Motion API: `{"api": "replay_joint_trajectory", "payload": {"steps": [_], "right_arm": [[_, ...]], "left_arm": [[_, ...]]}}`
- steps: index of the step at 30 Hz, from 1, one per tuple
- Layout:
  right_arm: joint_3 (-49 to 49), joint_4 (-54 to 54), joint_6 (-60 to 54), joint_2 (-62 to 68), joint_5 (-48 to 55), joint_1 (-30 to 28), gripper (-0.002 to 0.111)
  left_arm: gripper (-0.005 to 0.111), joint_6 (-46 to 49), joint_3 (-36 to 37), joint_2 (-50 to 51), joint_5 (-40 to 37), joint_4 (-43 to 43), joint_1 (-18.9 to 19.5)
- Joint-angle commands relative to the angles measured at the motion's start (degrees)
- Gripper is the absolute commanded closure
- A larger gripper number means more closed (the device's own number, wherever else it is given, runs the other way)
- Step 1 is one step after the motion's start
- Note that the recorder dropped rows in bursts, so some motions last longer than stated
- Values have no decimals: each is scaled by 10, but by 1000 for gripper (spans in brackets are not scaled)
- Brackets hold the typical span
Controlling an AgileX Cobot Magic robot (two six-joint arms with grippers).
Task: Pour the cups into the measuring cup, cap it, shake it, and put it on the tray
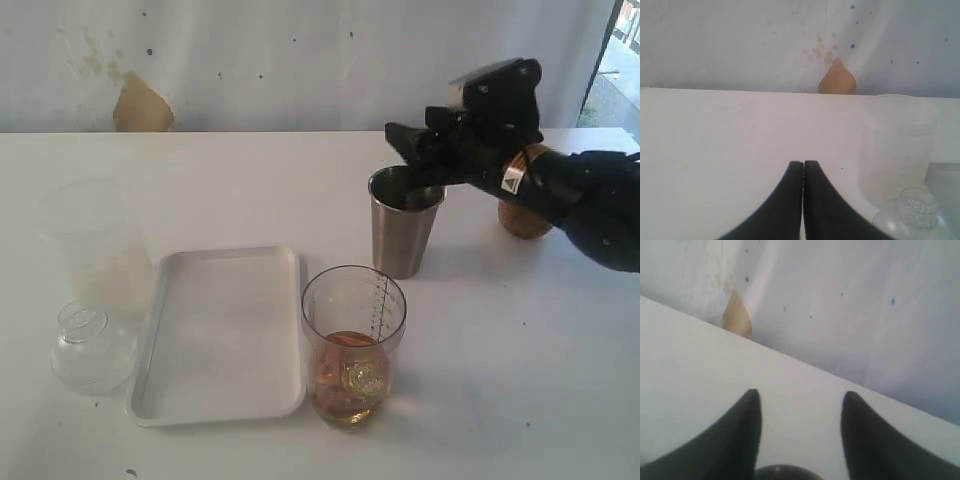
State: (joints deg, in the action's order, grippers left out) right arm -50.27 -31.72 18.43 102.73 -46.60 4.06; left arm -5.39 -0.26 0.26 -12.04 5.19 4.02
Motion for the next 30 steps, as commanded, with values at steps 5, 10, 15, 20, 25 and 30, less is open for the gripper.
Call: {"api": "replay_joint_trajectory", "payload": {"steps": [5, 10, 15, 20, 25, 30], "right_arm": [[-4, -142, 185, -182, 102, -1, 108], [6, -202, 371, -350, 343, -1, 108], [100, -207, 408, -510, 387, -1, 108], [178, -207, 462, -646, 383, -1, 108], [215, -207, 506, -778, 383, -1, 108], [217, -207, 508, -864, 391, -1, 108]], "left_arm": [[106, -2, 3, -3, 4, 0, -2], [106, -2, 3, -3, 4, 0, -2], [106, -2, 3, -3, 4, 0, -2], [106, -2, 3, -3, 4, 0, -2], [106, -2, 3, -3, 4, 0, -2], [106, -2, 3, -3, 4, 0, -2]]}}
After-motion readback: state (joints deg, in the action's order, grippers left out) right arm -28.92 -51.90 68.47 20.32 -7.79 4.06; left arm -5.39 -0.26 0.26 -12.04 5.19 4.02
